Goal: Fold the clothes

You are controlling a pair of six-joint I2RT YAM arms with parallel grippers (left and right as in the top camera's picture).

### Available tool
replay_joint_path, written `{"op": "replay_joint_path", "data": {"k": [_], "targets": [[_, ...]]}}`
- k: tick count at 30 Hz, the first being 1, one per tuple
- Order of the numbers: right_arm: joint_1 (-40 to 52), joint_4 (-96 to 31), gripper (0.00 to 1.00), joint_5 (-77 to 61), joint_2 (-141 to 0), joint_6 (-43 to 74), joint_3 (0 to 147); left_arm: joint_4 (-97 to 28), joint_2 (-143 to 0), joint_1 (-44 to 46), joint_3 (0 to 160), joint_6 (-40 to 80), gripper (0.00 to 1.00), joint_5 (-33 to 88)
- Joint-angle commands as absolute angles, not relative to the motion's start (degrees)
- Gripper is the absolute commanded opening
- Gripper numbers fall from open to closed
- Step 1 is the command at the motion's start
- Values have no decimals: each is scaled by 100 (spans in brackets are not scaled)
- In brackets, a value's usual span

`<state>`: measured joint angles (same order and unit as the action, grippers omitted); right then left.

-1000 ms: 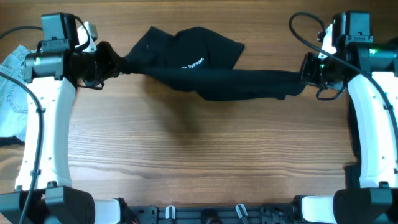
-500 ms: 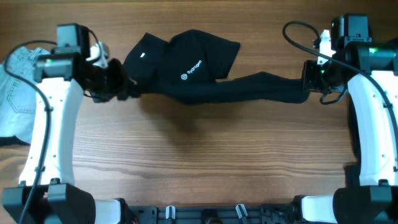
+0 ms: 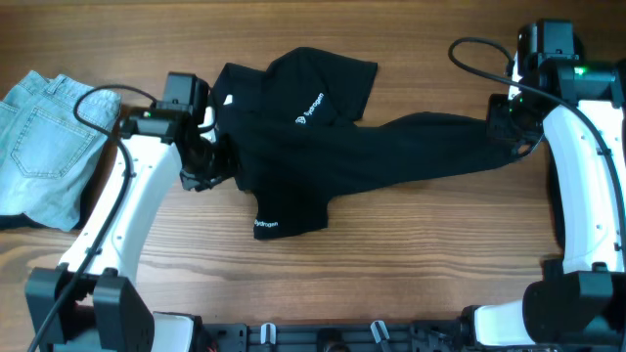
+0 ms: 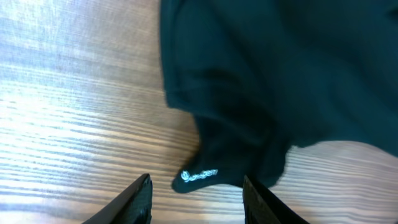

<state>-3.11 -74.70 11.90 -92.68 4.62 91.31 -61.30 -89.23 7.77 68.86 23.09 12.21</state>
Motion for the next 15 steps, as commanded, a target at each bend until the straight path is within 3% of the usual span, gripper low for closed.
{"op": "replay_joint_path", "data": {"k": [1,7,15], "targets": [[-351,-7461,4,1350,-9336,458,9137,-5468,-8906,768,5990,2491,45,1365],[-351,-7463,4,1315,-9336,449,9137,-3461,-8906,1151,4703,2440,42,1426],[-351,-7467,4,1306,-9336,451,9137,-2869,-9524,1577,4477,2445,43,1382]]}}
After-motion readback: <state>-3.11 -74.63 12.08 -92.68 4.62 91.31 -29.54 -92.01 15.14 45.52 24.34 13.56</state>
